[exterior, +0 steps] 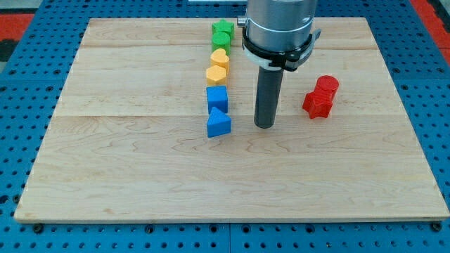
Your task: Move the blue cube towards the center left
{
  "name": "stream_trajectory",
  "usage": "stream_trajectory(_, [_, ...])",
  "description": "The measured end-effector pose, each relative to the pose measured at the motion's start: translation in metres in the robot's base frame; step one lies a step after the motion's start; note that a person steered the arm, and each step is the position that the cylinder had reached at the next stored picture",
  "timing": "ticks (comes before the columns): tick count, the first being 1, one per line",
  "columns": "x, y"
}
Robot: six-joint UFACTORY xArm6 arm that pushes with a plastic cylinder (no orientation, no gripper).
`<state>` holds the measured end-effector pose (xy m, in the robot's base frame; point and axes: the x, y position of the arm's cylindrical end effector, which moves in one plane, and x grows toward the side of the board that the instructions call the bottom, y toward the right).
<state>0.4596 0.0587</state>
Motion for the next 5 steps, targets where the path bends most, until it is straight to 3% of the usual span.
stream_trajectory(2, [-0.019, 0.0])
stream_trajectory(5, [-0.012, -0.004])
